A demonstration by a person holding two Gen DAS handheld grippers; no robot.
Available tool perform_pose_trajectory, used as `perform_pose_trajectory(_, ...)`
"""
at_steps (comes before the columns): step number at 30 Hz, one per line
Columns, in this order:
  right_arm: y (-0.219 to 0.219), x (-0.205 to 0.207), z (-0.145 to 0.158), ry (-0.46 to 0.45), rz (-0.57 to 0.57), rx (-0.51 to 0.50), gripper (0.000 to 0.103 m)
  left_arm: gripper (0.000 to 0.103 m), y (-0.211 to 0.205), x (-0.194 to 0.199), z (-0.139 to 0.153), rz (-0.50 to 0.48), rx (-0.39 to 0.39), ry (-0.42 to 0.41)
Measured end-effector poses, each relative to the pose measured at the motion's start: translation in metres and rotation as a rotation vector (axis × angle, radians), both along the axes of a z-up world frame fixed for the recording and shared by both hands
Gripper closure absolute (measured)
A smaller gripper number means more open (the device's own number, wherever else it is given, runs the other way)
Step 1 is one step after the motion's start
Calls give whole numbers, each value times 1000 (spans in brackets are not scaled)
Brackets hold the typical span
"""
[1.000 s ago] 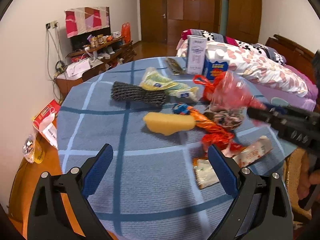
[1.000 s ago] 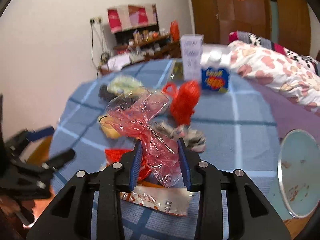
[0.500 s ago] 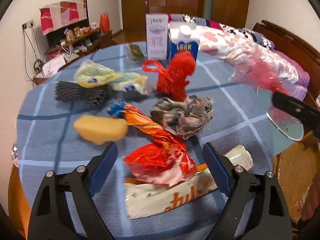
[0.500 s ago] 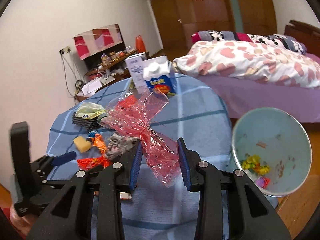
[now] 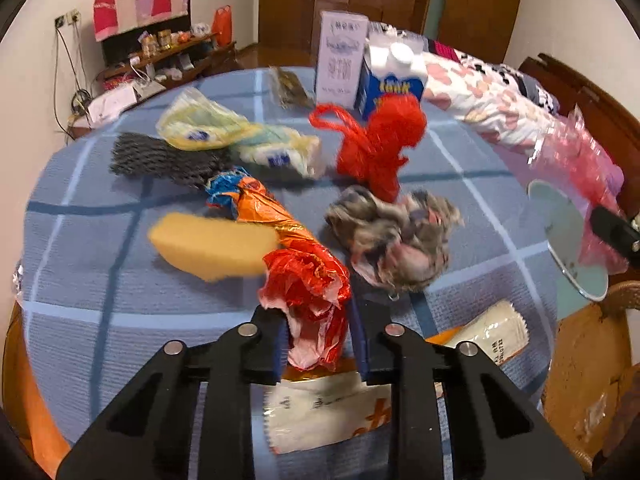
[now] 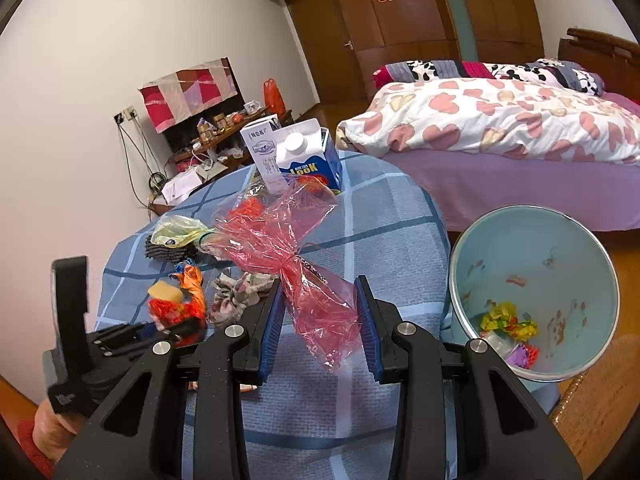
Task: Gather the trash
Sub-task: 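Grasp the pink plastic bag with the right tool while the left tool grasps the orange-red wrapper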
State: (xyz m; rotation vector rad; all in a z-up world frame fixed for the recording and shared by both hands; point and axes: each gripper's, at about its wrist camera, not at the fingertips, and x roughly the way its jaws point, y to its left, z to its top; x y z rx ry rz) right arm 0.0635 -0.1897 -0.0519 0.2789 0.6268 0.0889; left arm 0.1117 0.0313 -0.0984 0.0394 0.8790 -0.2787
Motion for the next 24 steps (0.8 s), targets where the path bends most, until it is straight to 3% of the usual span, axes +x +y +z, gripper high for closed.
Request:
perform_pose_trajectory(9,1,-7,3,-22,-25,4,67,80,15,-29,45,36,-9,-134)
perform_pose_trajectory(15,-2,-15,10,-47,-33,4,67,80,-3,-54,82,0,7,-254)
perform_pose_trajectory(24,-20,-30,17,-73,-78,18,67,80,-39,-72,108,-68,36,-338)
